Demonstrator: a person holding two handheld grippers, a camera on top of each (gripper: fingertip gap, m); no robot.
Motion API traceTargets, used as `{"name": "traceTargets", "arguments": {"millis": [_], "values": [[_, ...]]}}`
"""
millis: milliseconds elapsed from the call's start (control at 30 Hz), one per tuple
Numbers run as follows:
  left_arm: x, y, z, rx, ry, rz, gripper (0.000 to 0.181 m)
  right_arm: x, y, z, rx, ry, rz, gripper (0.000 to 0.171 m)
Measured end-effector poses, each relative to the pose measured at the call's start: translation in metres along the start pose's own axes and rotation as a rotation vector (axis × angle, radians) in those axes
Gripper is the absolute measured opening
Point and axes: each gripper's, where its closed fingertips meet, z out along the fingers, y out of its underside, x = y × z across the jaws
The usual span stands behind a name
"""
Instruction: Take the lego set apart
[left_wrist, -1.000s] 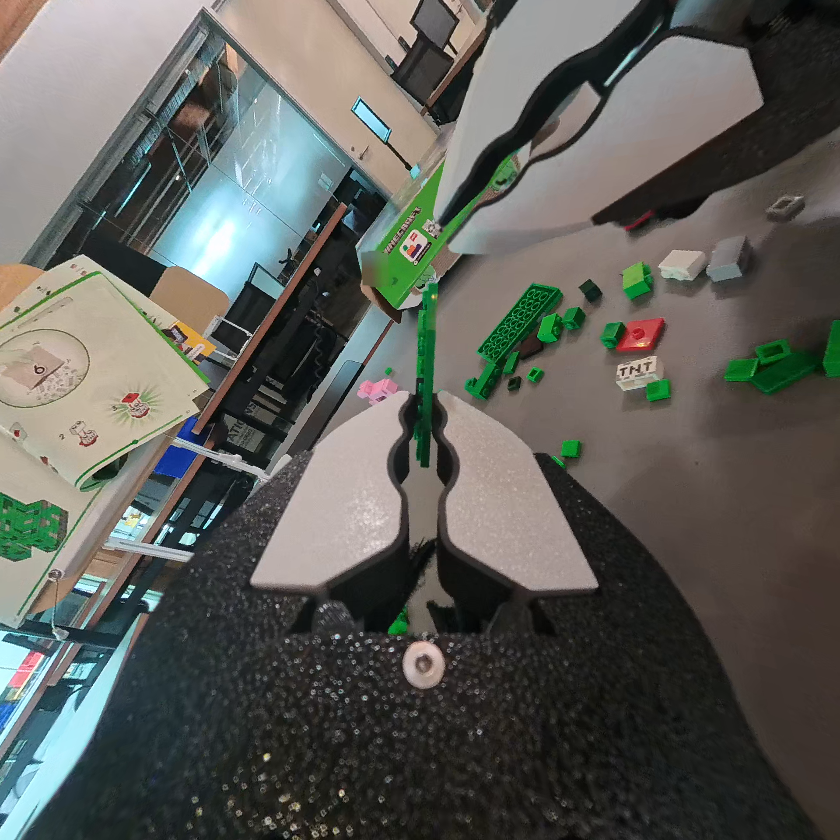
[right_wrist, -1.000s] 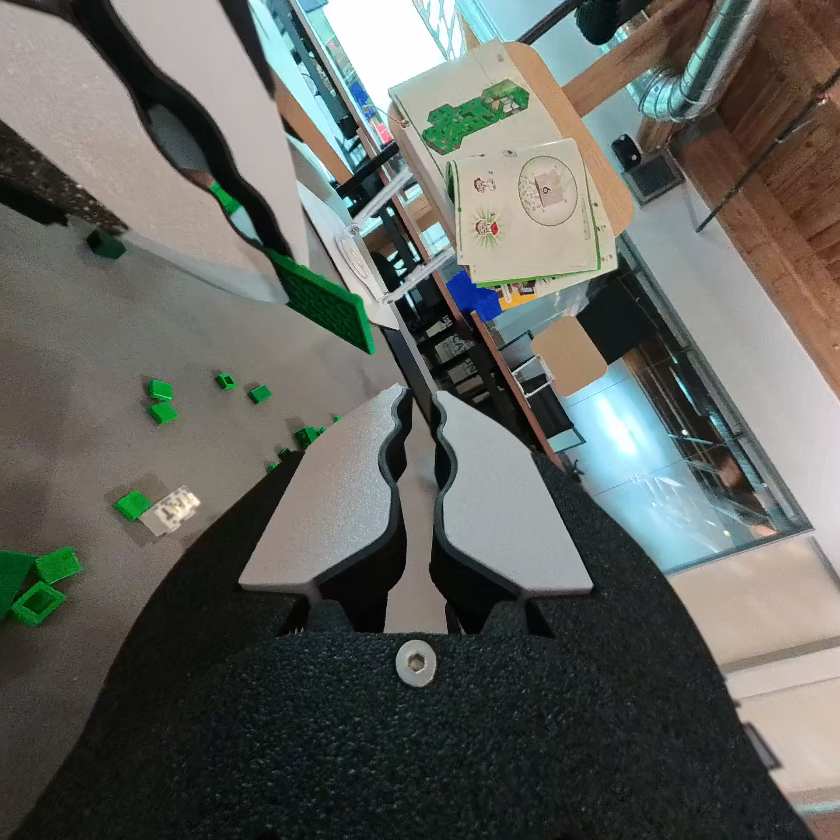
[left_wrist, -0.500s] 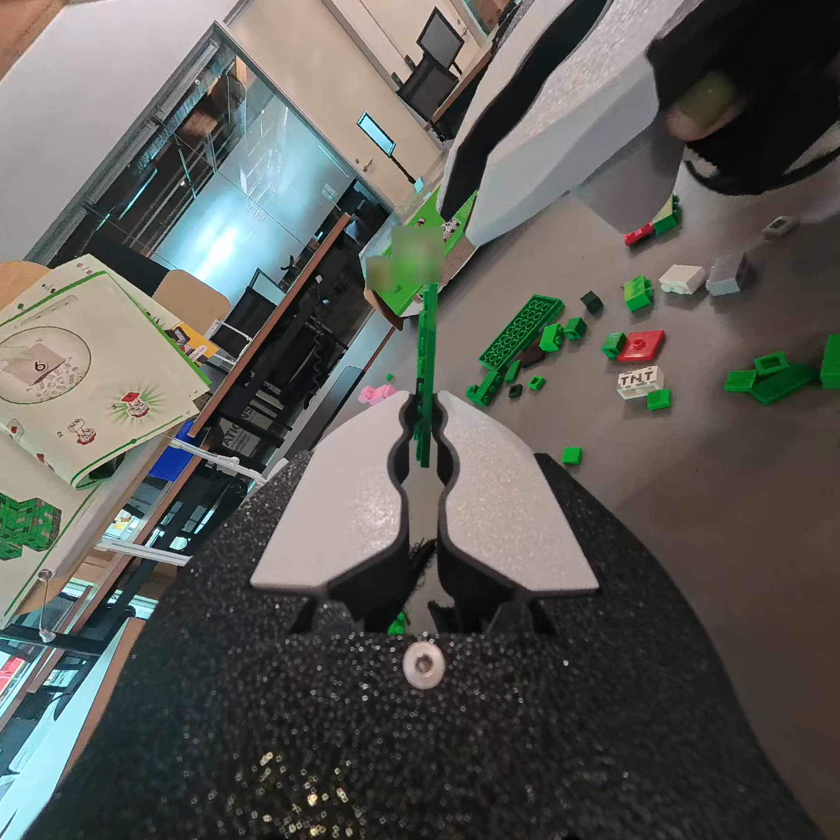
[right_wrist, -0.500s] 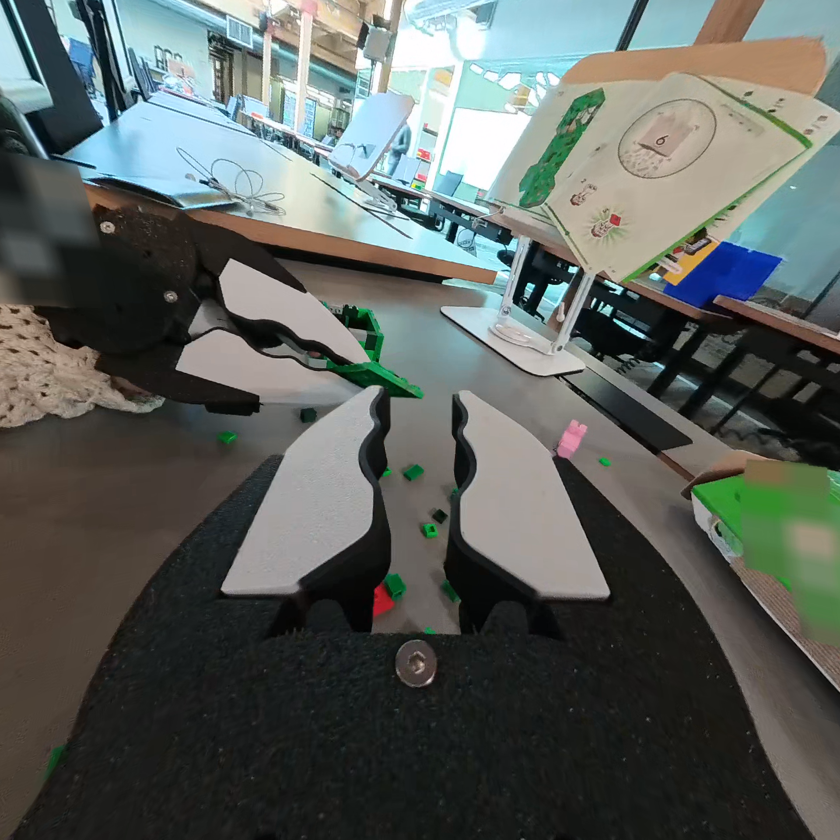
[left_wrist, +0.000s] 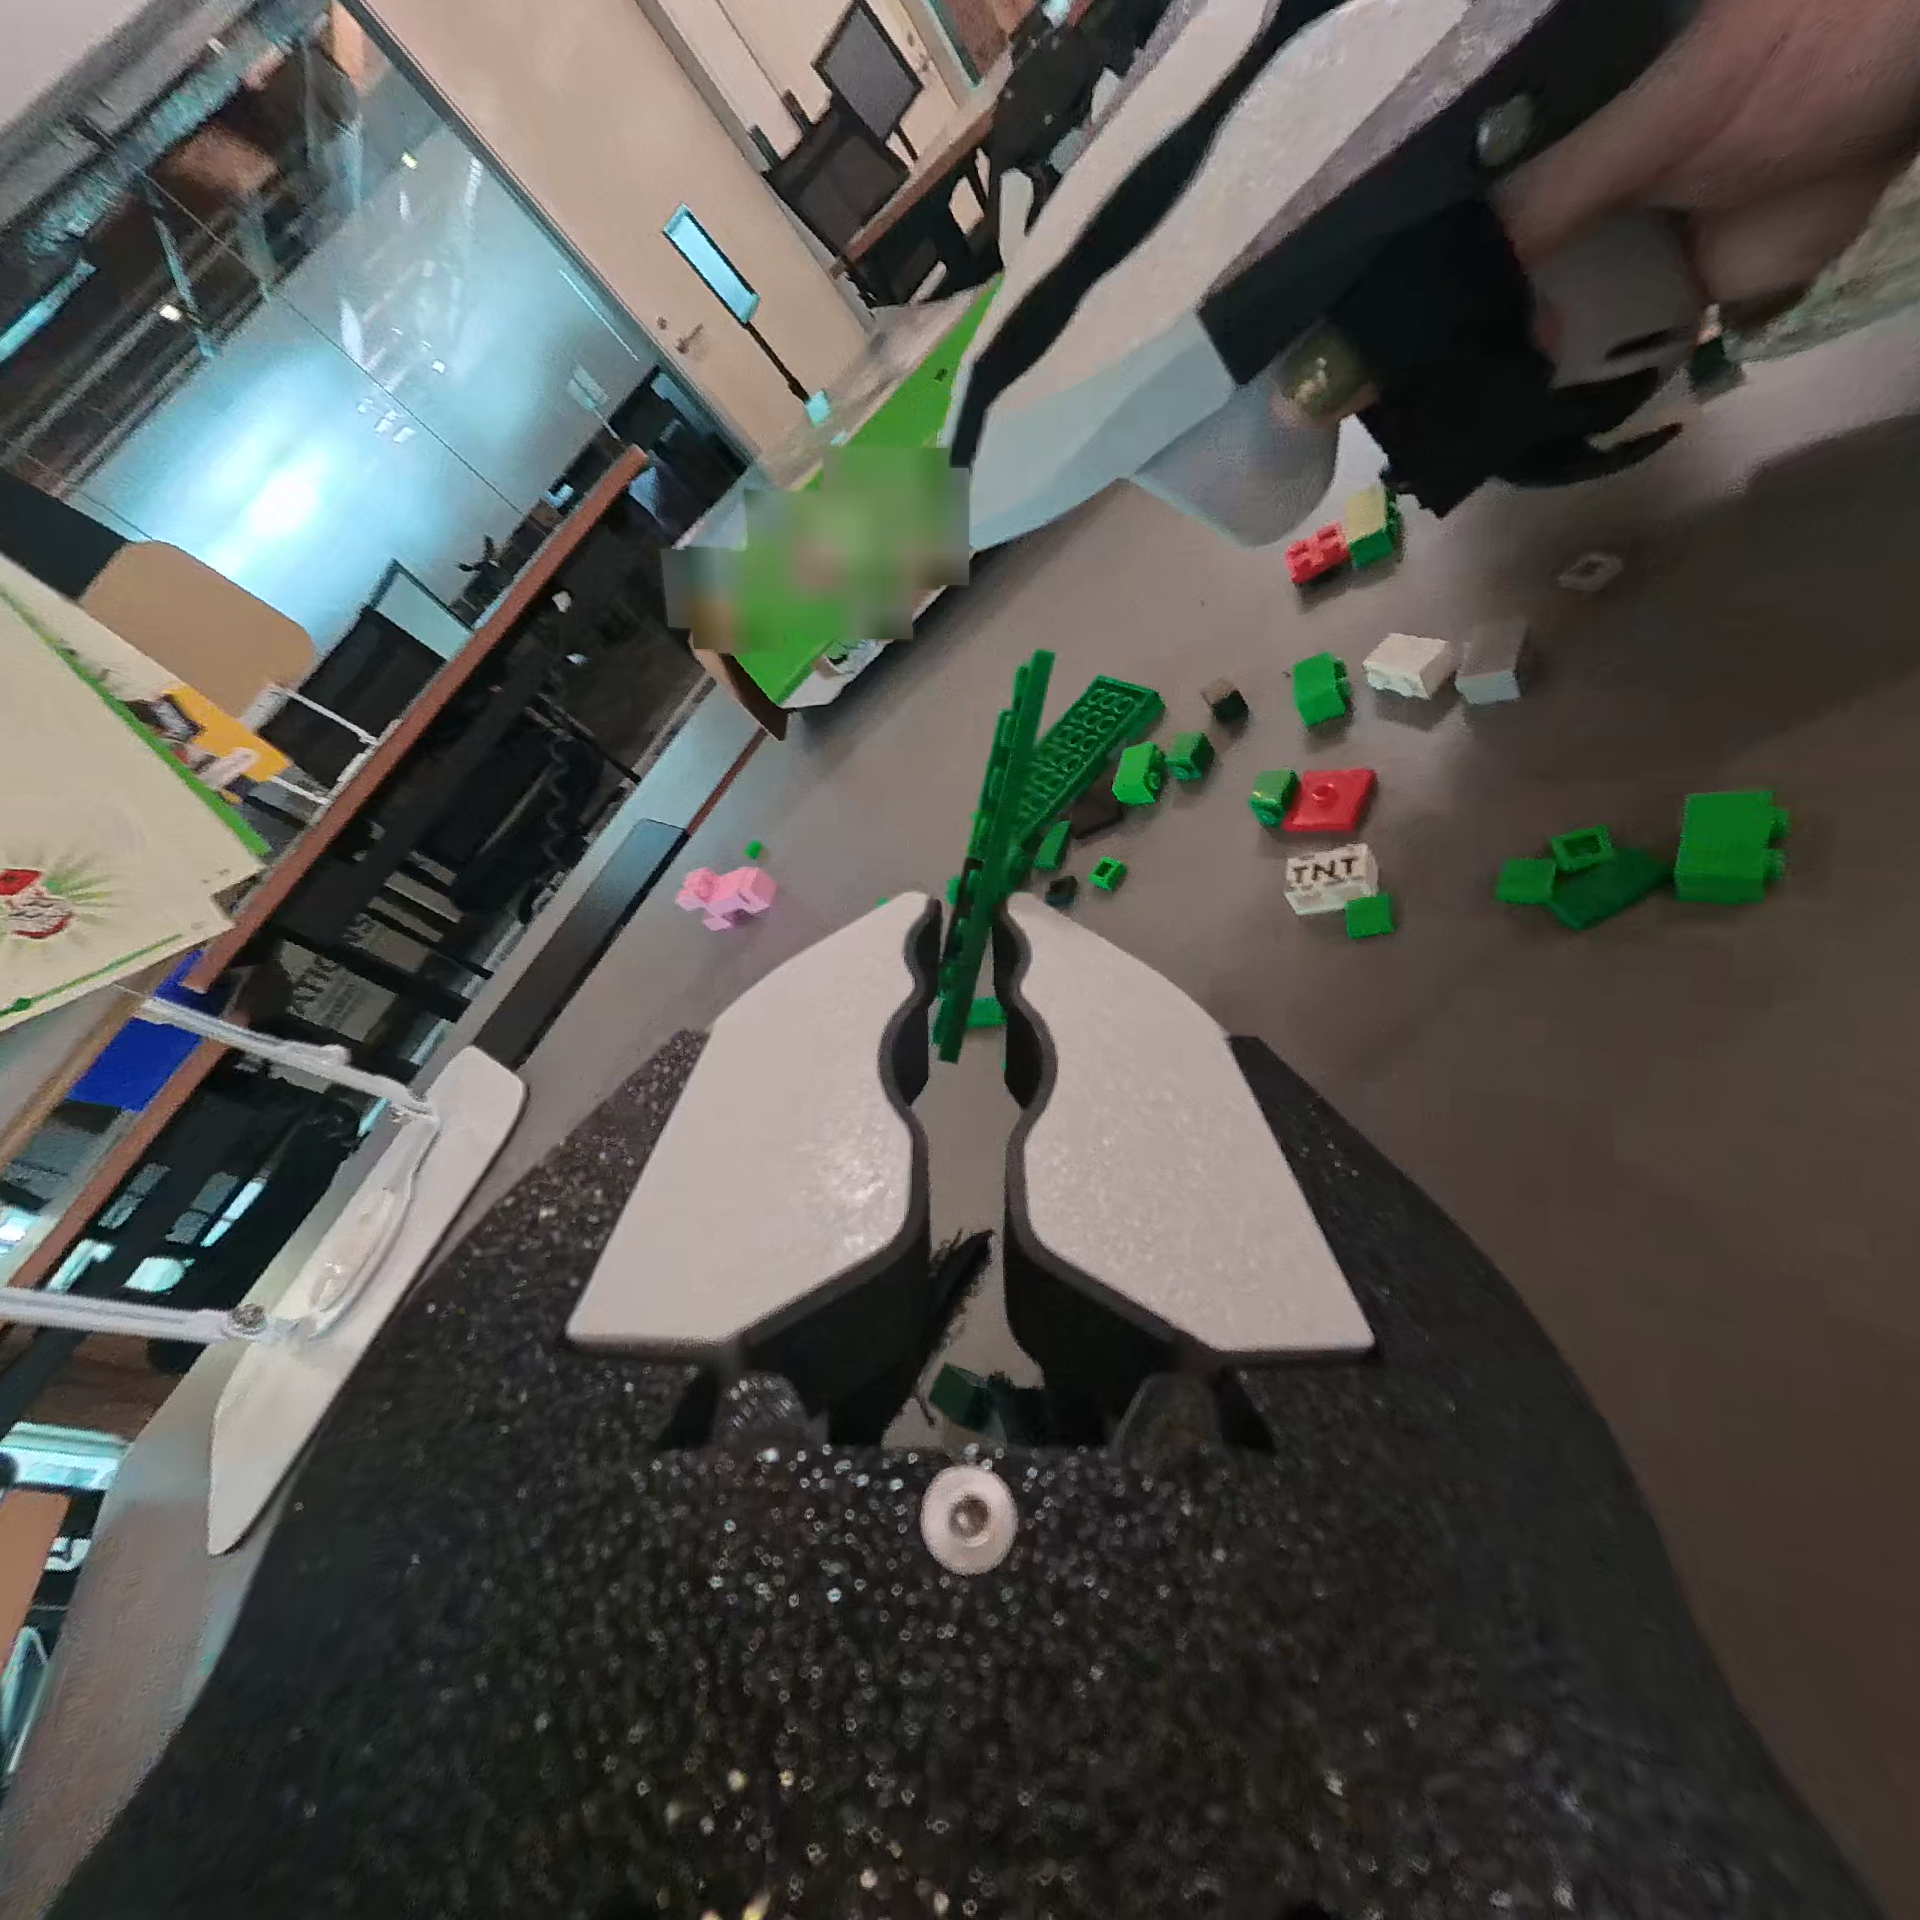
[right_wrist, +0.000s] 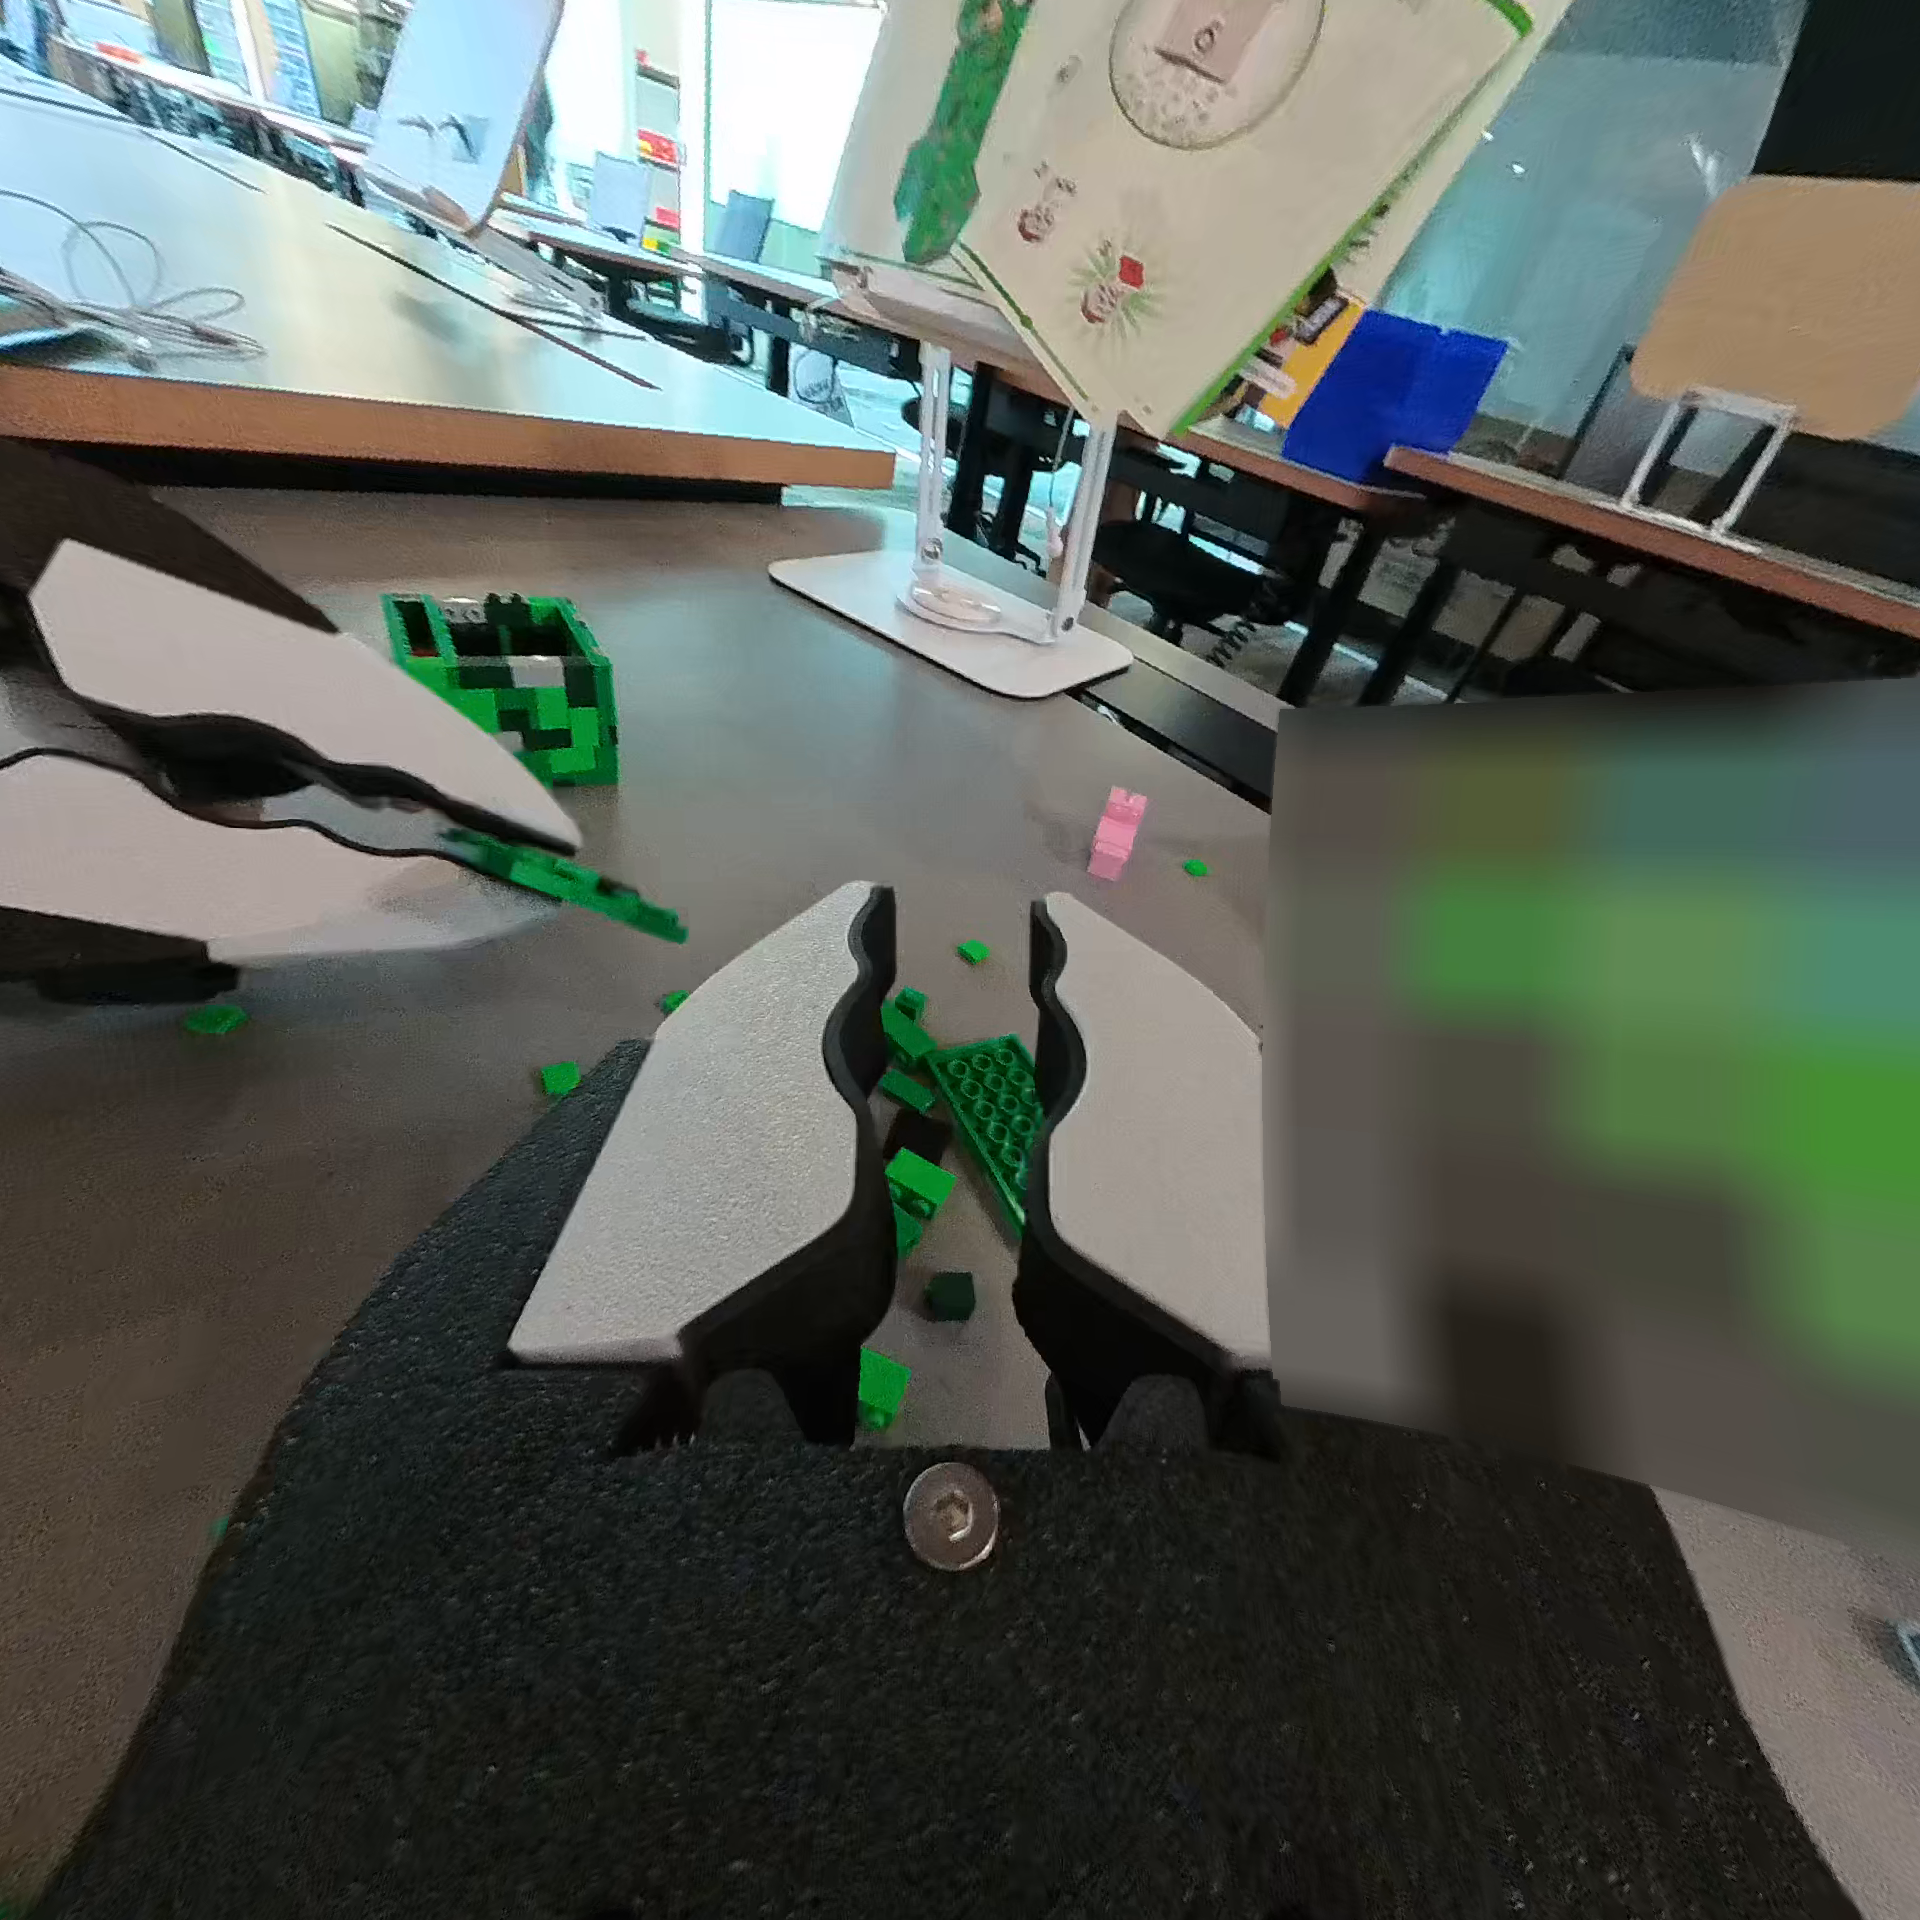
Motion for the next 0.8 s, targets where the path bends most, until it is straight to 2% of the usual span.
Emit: {"name": "traceTargets", "arguments": {"millis": [333, 467, 633, 800], "values": [[0.018, 0.019, 0.007, -0.131, 0.092, 0.038, 0.006, 0.000, 0.008, 0.003, -0.054, 0.018, -0.034, 0.021], [0.017, 0.013, 0.004, -0.107, 0.100, 0.024, 0.006, -0.002, 0.008, 0.003, -0.054, 0.012, -0.033, 0.020], [0.034, 0.028, 0.008, -0.199, 0.193, 0.029, 0.007, -0.005, 0.010, 0.004, -0.063, -0.002, -0.046, 0.019], [0.035, 0.029, 0.008, -0.201, 0.203, 0.020, 0.009, -0.007, 0.010, 0.005, -0.069, -0.012, -0.056, 0.018]]}}
